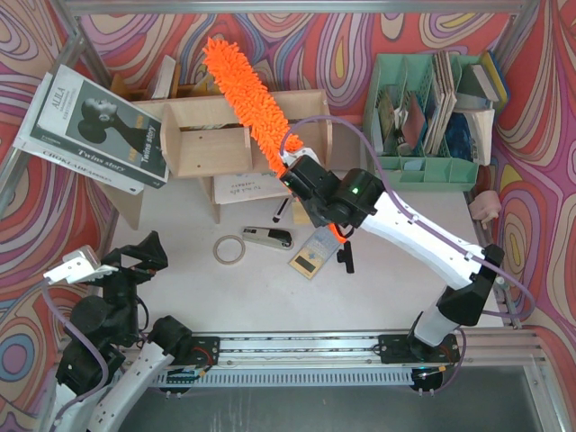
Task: Dust the bookshelf with a duster
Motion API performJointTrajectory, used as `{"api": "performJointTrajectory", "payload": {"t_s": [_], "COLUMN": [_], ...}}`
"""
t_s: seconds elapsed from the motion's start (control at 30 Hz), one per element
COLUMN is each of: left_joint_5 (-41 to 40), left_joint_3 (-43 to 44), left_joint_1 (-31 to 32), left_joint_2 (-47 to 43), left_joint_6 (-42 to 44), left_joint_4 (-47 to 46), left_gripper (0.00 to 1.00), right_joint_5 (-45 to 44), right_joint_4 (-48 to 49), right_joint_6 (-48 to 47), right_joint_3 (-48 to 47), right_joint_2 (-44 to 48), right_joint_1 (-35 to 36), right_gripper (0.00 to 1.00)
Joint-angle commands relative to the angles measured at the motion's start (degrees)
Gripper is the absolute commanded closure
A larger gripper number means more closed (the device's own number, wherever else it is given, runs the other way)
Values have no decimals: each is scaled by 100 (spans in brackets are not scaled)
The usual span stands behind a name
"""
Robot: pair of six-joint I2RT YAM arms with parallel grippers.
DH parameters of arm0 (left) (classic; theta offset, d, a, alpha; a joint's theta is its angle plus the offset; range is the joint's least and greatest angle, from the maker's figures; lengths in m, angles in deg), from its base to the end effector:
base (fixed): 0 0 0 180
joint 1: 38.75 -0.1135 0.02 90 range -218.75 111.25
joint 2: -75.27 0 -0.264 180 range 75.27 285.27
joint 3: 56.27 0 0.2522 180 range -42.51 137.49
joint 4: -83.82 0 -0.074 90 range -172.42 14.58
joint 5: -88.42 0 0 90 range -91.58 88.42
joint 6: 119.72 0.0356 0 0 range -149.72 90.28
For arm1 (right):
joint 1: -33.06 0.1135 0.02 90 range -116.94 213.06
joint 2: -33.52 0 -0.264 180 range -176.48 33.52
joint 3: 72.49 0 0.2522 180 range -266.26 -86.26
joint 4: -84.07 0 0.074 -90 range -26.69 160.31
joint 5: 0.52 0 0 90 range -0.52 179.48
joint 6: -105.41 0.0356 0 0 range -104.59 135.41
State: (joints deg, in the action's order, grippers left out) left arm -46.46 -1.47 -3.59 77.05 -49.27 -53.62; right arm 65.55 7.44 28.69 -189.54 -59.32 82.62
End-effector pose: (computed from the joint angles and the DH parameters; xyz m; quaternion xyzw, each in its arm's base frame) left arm 0.0189 0.0174 0.3412 -0.2104 0.6256 -0.1096 0.7432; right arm 0.2238 0.2403 0.3962 -0.2249 0.9009 -0.0032 0.3712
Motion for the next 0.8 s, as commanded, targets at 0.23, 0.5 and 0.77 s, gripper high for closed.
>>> {"api": "performJointTrajectory", "payload": {"t_s": [0.23,0.5,0.77], "left_joint_5": [-82,-61,-82], "left_joint_3": [-43,-34,-32], "left_joint_1": [-26,-26,-26], "left_joint_2": [34,25,10], "left_joint_6": [-31,-49,-51], "left_joint_4": [-39,-21,-14], "left_gripper": [2,2,2], "right_joint_5": [-816,-756,-192], "right_joint_4": [-698,-591,-42], "right_joint_6": [414,451,27], "right_joint_3": [57,24,-137], "right_joint_2": [345,544,554], "right_joint_1": [-353,-606,-123], "right_gripper": [100,100,100]}}
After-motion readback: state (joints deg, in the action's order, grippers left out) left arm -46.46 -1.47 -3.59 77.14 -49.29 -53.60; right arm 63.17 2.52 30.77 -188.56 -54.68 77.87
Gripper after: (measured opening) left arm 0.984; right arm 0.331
